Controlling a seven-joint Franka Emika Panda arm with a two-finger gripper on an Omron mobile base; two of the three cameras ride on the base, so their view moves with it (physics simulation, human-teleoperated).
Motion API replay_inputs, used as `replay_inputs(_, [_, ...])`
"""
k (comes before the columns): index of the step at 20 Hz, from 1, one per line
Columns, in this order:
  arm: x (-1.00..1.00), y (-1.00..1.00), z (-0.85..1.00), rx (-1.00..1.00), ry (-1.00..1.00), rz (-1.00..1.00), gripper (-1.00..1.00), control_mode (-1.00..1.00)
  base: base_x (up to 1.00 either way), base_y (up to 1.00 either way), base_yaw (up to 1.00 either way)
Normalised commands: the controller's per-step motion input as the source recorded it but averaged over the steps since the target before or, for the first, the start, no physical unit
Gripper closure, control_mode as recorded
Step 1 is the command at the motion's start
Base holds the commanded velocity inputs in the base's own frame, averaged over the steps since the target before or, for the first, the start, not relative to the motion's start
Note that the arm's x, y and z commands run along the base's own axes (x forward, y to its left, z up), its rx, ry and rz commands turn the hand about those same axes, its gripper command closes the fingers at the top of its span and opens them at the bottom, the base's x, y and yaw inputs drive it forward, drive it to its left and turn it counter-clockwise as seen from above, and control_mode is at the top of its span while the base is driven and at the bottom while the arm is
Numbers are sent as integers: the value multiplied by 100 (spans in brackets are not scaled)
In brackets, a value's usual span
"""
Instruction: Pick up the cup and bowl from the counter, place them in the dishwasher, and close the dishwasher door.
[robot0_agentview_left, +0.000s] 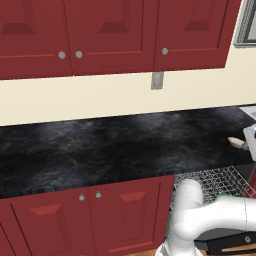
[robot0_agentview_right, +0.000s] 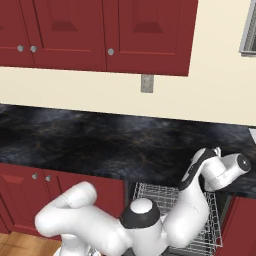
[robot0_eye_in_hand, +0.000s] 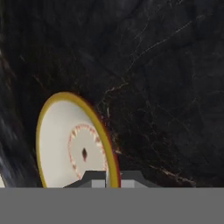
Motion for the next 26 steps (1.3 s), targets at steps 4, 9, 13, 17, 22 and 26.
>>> replay_inputs(4, [-77,12,0,-3,-9,1,100,-100,0,0,0])
replay_inputs(9, [-70,22,-3,-7,-7,3,100,-100,0,0,0])
replay_inputs(13, [-68,35,-11,-9,-6,3,100,-100,0,0,0])
replay_inputs(17, [-82,35,-21,-9,-7,3,100,-100,0,0,0])
replay_inputs(22, [-72,29,-42,-8,-4,4,100,-100,0,0,0])
replay_inputs(26, [-40,15,-55,-7,0,4,100,-100,0,0,0])
